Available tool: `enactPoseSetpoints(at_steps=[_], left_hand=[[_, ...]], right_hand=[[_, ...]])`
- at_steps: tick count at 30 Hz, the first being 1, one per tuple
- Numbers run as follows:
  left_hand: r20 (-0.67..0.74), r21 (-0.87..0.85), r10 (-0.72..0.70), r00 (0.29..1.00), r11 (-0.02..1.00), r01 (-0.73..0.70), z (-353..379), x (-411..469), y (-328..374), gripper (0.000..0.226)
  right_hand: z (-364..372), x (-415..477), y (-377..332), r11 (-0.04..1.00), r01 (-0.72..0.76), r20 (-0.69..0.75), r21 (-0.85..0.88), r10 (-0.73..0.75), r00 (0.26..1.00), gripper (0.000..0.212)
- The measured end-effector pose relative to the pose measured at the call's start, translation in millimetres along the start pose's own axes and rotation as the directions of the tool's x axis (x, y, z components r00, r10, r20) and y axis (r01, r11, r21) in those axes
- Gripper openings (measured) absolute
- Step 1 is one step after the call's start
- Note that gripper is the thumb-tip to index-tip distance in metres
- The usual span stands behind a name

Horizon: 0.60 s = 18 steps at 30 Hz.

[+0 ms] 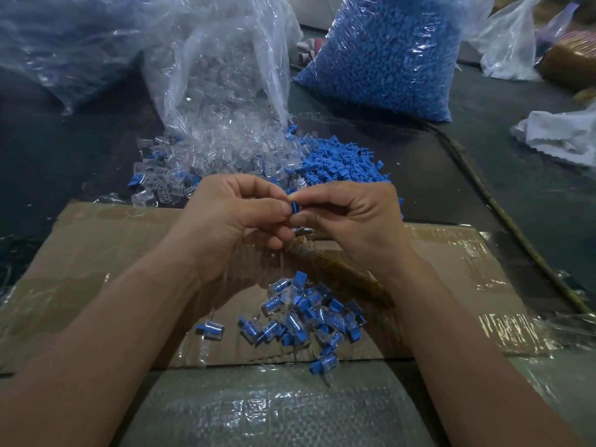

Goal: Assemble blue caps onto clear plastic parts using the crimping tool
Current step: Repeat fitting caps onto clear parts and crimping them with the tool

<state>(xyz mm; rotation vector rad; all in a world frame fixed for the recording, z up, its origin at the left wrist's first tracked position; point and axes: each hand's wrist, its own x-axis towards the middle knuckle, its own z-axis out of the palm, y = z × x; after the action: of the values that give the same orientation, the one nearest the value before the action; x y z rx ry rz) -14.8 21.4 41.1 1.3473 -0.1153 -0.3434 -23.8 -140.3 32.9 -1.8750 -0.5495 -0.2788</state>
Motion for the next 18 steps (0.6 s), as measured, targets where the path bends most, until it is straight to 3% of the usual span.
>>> enactPoseSetpoints(at_steps=[6,9,13,18], left_hand=[[-0.035,0.005,0.012,0.999,1.000,-0.012,1,1,-2,0.018],[-0.090,-0.028,0.029,0.996,0.999,-0.031,-2,3,-1,0.017],[-0.160,-0.067,0.050,0.986,0.996,-0.061,-6,5,0,0.009],[-0.171,-0.072,0.059,0.984,0.995,-0.072,-6,5,1,0.015]], right_hand=[[-2,0,-1,0.996,-0.027,0.016,-0.082,0.028,0.999,0.030],[-17,3,-1,0.953,-0.186,0.011,-0.239,0.194,0.981,0.017],[-43,7,1,0.783,-0.334,0.129,-0.524,0.461,0.878,0.018],[-38,5,-3,0.662,-0.346,0.290,-0.665,0.656,0.697,0.059]])
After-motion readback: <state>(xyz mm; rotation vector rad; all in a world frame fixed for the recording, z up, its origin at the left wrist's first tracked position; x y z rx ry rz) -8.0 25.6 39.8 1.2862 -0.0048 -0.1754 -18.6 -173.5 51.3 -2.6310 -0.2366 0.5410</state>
